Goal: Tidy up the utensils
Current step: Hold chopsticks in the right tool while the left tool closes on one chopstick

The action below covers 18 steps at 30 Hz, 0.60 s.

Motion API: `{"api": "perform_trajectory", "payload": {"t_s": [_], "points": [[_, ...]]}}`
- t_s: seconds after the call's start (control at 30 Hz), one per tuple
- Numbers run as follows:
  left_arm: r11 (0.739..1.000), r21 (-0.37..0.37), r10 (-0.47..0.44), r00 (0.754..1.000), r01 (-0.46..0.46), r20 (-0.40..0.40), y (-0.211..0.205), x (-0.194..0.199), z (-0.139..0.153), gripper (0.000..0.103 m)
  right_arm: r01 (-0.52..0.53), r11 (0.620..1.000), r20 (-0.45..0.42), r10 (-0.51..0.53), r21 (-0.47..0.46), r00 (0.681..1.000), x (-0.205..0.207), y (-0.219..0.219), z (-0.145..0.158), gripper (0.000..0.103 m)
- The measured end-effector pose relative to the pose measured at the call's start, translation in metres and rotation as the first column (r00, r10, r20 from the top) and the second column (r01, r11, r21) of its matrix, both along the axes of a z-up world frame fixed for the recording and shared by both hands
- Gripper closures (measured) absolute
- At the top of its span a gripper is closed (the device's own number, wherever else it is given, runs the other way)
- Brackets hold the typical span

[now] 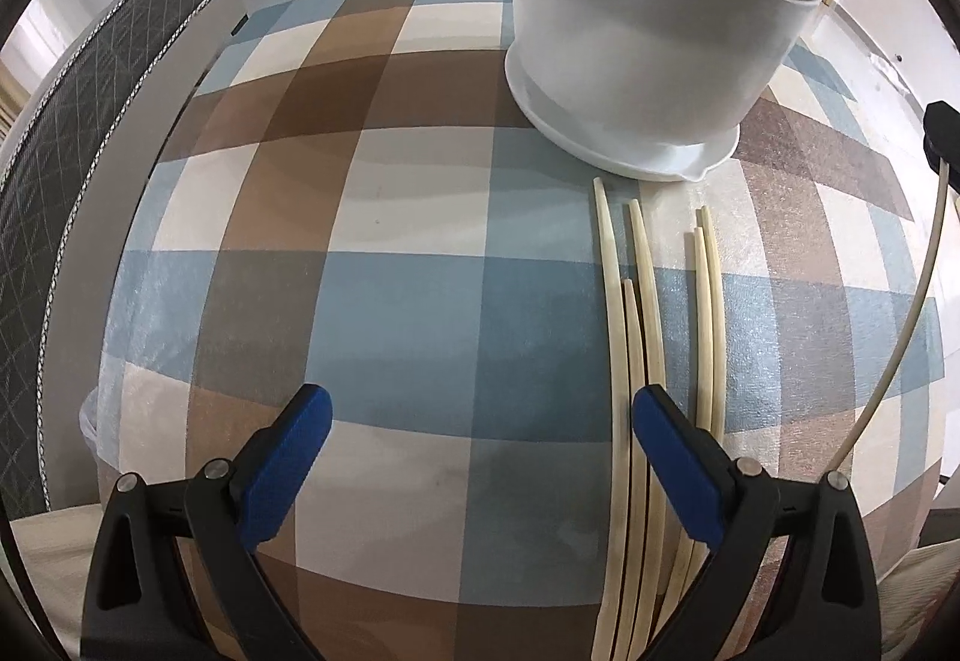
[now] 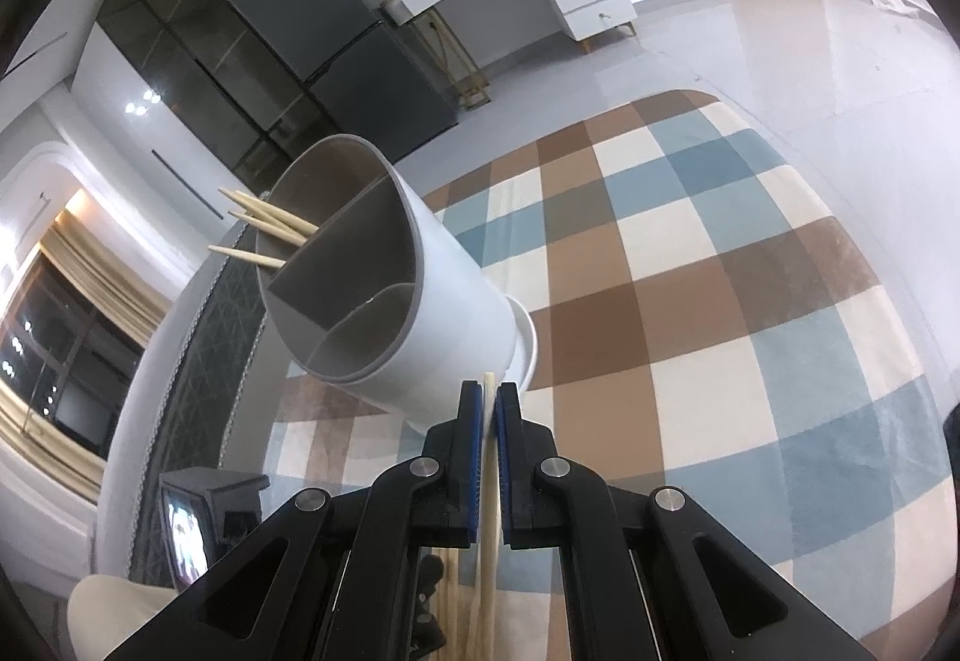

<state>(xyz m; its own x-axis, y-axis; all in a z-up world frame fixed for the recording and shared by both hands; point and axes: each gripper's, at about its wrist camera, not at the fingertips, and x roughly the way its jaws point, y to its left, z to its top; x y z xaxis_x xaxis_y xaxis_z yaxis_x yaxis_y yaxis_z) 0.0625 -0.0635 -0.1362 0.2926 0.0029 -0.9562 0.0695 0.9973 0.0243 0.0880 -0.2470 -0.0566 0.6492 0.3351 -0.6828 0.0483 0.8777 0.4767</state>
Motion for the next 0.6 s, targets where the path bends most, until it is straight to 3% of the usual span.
{"api": "perform_trajectory", "payload": {"t_s": [0.23, 0.4, 0.5, 0.6], "points": [[0.999, -0.031, 0.009, 1.000, -0.009, -0.016, 0.0052, 0.0018, -0.0033, 0.004, 0.009, 1.000, 0.008, -0.009, 0.009, 1.000, 0.0008, -0.0024, 0.0024, 0.099], [1.000, 0.008, -0.013, 1.000, 0.013, 0.000, 0.0037, 0.0024, -0.0032, 0.004, 0.004, 1.000, 0.012, -0.004, 0.001, 1.000, 0.0016, -0.0005, 0.0036, 0.099], [0.997, 0.068, -0.032, 0.999, 0.032, 0.012, -0.0028, 0.0005, -0.0026, 0.004, 0.008, 1.000, 0.011, -0.008, -0.001, 1.000, 0.0020, -0.0006, 0.0036, 0.099], [0.999, 0.050, -0.015, 1.000, 0.016, -0.009, 0.0006, 0.0038, -0.0020, 0.006, 0.011, 1.000, 0.013, -0.011, -0.006, 1.000, 0.0015, -0.0015, 0.0039, 0.099]]}}
